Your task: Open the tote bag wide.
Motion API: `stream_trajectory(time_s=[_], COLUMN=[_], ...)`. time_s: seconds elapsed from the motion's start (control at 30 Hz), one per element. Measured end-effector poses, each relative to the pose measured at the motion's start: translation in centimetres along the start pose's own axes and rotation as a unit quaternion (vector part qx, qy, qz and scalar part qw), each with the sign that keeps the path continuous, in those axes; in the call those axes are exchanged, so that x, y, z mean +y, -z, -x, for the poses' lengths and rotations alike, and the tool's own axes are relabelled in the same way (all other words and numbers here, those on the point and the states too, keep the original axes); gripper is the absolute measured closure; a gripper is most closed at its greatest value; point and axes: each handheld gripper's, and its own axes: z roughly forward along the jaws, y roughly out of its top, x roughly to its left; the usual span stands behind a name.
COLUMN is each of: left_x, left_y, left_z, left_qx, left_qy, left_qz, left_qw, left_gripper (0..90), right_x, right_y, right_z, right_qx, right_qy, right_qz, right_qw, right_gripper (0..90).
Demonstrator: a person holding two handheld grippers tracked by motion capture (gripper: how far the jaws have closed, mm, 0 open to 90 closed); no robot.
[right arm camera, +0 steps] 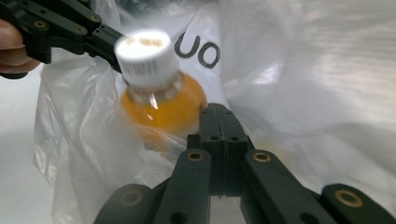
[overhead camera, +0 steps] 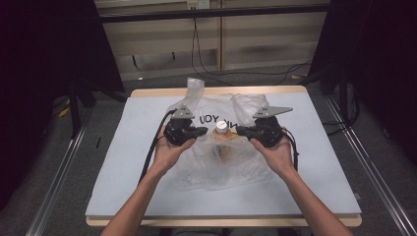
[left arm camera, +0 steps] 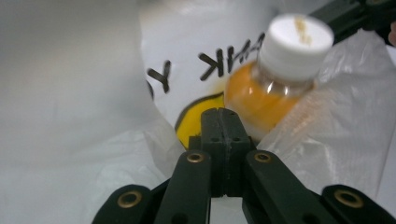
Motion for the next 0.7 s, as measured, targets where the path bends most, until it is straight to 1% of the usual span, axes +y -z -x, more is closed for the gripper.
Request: stream_trajectory(time_s=[0.03,0.07,0.13,0.17,0.2,0.27,0.3,0.33,0.37,0.4,0.43,0.47,0.5,0.53,0.57,0.6,0.63,0.67,0.7], left_x=[0.0,-0.7,-1.2,-1.2,-1.5,-2.0,-2.7,-2.7,-3.6,-3.6,-4.0,-4.5,-5.2,-5.6,-5.9,-5.9,-6.2,-6.9,-7.2], left_y=[0.0,-0.6,-1.2,-1.2,-1.5,-1.9,-2.2,-2.2,-2.4,-2.4,-2.4,-2.5,-2.8,-3.0,-3.2,-3.2,-3.3,-3.6,-3.6], left_z=[0.0,0.1,0.2,0.2,0.2,0.4,0.6,0.6,0.9,0.9,0.9,0.9,0.8,0.8,0.8,0.8,0.8,0.9,0.9], left_qx=[0.0,-0.006,-0.009,-0.009,-0.009,-0.012,-0.017,-0.017,-0.02,-0.02,-0.022,-0.022,-0.027,-0.023,-0.026,-0.026,-0.033,-0.033,-0.035], left_qy=[0.0,0.003,0.004,0.004,0.007,0.007,0.0,0.0,0.002,0.002,0.003,0.006,0.013,0.013,0.01,0.01,0.006,0.005,0.006], left_qz=[0.0,-0.005,-0.014,-0.014,-0.018,-0.027,-0.039,-0.039,-0.047,-0.047,-0.055,-0.058,-0.07,-0.073,-0.082,-0.082,-0.093,-0.103,-0.106], left_qw=[1.0,1.0,0.9999,0.9999,0.9998,0.9995,0.9991,0.9991,0.9987,0.9987,0.9983,0.9981,0.9971,0.997,0.9963,0.9963,0.9951,0.9941,0.9937], left_gripper=[90.0,89.9,89.9,89.9,90.0,90.0,90.0,90.0,90.0,90.0,90.0,90.0,90.0,90.0,90.0,90.0,90.0,90.0,90.0], right_x=[0.0,-1.0,-1.9,-1.9,-2.6,-2.9,-3.4,-3.4,-4.0,-4.0,-4.4,-5.3,-5.6,-6.0,-6.3,-6.7,-6.7,-7.4,-7.7], right_y=[0.0,-0.5,-1.0,-1.0,-1.4,-1.6,-1.8,-1.8,-1.9,-1.9,-1.9,-1.9,-1.9,-1.9,-1.9,-1.9,-1.9,-2.1,-2.3], right_z=[0.0,0.5,0.8,0.8,0.7,0.7,0.6,0.6,0.5,0.5,0.4,0.4,0.6,0.7,0.8,0.8,0.8,0.8,0.8], right_qx=[0.0,0.003,0.009,0.009,0.01,0.013,0.013,0.013,0.018,0.018,0.019,0.02,0.021,0.021,0.02,0.021,0.021,0.022,0.025], right_qy=[0.0,-0.007,-0.011,-0.011,-0.018,-0.019,-0.015,-0.015,-0.012,-0.012,-0.008,-0.01,-0.014,-0.019,-0.022,-0.024,-0.024,-0.022,-0.021], right_qz=[0.0,-0.008,-0.013,-0.013,-0.017,-0.019,-0.028,-0.028,-0.042,-0.042,-0.05,-0.062,-0.065,-0.069,-0.071,-0.072,-0.072,-0.083,-0.088], right_qw=[1.0,0.9999,0.9998,0.9998,0.9996,0.9996,0.9994,0.9994,0.9989,0.9989,0.9986,0.9978,0.9976,0.9972,0.9971,0.9969,0.9969,0.9961,0.9956], right_gripper=[89.7,89.4,89.2,89.2,89.6,89.9,90.0,90.0,90.0,90.0,90.0,90.0,90.0,90.0,90.0,90.0,90.0,90.0,90.0])
